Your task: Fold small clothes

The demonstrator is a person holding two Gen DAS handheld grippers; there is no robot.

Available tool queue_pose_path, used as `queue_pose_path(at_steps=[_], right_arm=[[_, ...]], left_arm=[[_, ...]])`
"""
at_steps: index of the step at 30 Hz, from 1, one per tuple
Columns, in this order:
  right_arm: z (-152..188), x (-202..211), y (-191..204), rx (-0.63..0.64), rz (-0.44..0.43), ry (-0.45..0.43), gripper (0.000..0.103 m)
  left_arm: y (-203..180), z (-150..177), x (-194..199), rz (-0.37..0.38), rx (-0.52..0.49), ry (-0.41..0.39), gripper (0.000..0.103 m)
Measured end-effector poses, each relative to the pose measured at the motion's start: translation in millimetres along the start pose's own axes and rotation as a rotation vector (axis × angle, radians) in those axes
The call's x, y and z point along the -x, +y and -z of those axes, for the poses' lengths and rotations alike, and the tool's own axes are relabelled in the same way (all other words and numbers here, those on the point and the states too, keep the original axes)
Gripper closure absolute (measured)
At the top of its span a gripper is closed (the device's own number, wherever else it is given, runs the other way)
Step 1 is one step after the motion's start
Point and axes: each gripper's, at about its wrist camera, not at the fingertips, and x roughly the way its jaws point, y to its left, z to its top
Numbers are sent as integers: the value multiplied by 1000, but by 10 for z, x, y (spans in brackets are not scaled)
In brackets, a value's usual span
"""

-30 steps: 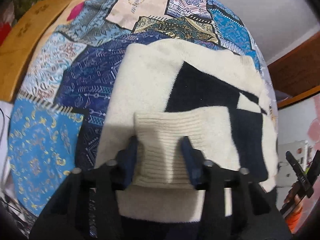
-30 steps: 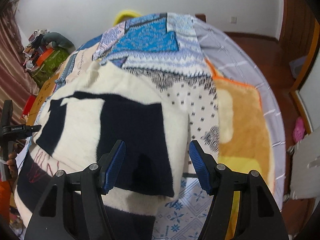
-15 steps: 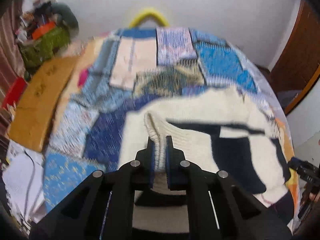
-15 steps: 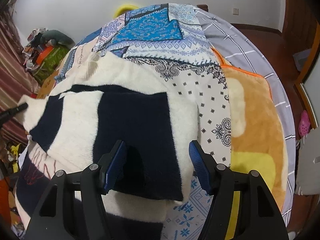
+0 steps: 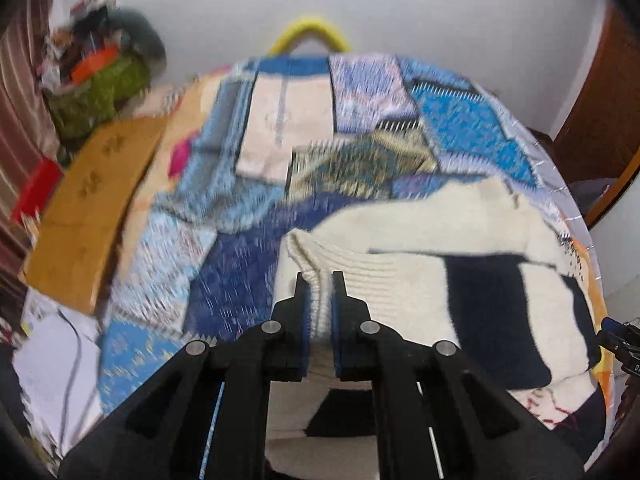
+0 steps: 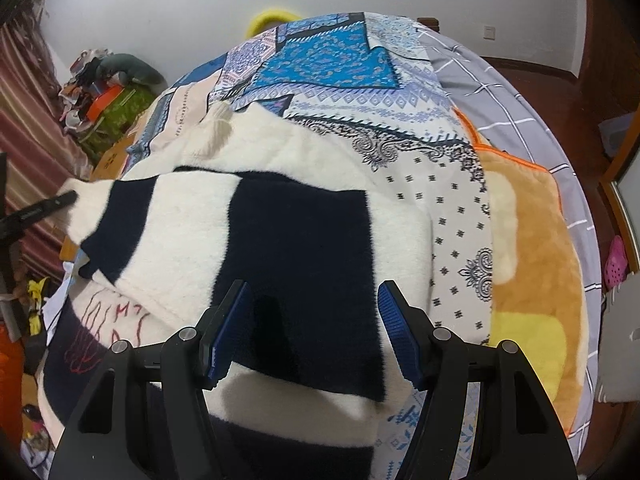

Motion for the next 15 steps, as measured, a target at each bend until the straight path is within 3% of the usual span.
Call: queue_pose_path(at_steps=[7,11,15], right_arm=[[22,-95,16,0,9,23,41],[22,-83,-55,-21,28,15,32],[4,-65,-198,-41,56,16,32]], left_arm=[[22,214,-329,-7,-30,95,91],[8,265,-370,-32,-66,98,83],[138,254,-385,-71,-37,99,43]])
